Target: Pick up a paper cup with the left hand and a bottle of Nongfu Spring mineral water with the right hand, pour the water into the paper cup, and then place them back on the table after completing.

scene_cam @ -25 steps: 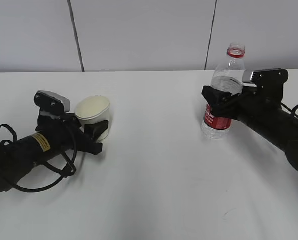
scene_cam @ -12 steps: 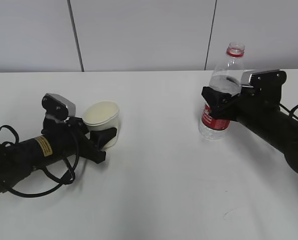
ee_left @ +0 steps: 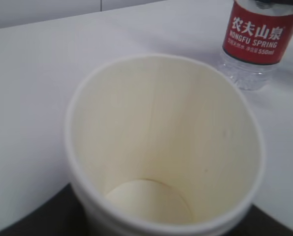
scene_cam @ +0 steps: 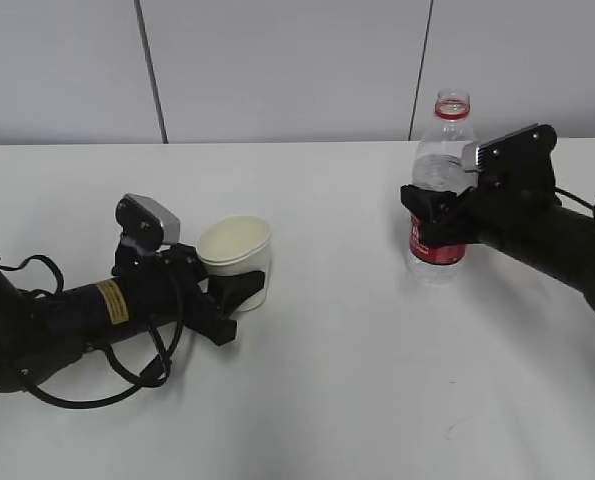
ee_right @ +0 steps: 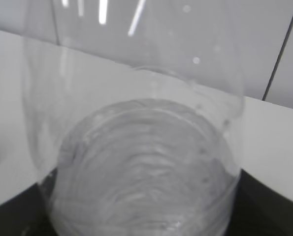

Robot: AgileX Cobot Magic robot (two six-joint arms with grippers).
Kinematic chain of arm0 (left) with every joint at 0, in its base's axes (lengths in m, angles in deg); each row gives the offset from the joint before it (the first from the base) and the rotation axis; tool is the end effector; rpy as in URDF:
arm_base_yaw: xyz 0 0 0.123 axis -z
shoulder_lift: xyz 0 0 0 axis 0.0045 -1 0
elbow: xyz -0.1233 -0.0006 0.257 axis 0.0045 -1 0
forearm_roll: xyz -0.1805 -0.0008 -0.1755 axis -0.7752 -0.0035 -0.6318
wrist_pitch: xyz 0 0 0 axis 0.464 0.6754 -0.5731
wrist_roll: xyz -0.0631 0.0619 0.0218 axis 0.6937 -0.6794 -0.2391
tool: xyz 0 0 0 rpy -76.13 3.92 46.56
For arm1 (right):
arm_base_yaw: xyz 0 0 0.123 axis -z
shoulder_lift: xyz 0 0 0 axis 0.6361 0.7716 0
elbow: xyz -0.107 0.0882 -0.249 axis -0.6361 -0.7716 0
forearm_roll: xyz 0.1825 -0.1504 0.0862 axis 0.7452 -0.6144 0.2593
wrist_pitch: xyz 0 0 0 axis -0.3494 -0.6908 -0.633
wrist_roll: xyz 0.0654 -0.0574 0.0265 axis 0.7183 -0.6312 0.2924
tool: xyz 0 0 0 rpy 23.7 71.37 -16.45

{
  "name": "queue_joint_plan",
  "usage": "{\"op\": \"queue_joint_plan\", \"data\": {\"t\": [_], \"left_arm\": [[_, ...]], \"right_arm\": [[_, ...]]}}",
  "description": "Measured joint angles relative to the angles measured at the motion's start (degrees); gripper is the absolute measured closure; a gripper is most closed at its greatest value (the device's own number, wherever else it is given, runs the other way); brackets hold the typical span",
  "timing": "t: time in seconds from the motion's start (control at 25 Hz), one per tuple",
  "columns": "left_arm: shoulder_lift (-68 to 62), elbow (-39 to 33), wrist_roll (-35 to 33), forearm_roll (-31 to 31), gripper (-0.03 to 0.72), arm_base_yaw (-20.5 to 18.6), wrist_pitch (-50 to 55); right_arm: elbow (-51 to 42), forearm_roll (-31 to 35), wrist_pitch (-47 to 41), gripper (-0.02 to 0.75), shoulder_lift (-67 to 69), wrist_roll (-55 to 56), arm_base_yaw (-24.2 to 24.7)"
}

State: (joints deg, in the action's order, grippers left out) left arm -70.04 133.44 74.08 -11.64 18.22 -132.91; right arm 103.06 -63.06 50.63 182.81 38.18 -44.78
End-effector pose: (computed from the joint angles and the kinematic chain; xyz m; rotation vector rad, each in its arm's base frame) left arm 0.3171 -0.1540 0.0643 0.6873 1.7514 -0.7343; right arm 0.3578 0.0606 0.1271 -0.4414 1.7474 0.2277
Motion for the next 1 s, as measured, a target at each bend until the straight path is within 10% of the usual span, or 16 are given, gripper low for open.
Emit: {"op": "queue_joint_plan", "data": {"t": [1.0], "left_arm": [[0.05, 7.25, 7.35, 6.83, 0.324, 4.27, 0.03]], "right_arm": [[11.88, -24.33, -26.17, 0.248, -6.62, -3.92, -2.91]]}}
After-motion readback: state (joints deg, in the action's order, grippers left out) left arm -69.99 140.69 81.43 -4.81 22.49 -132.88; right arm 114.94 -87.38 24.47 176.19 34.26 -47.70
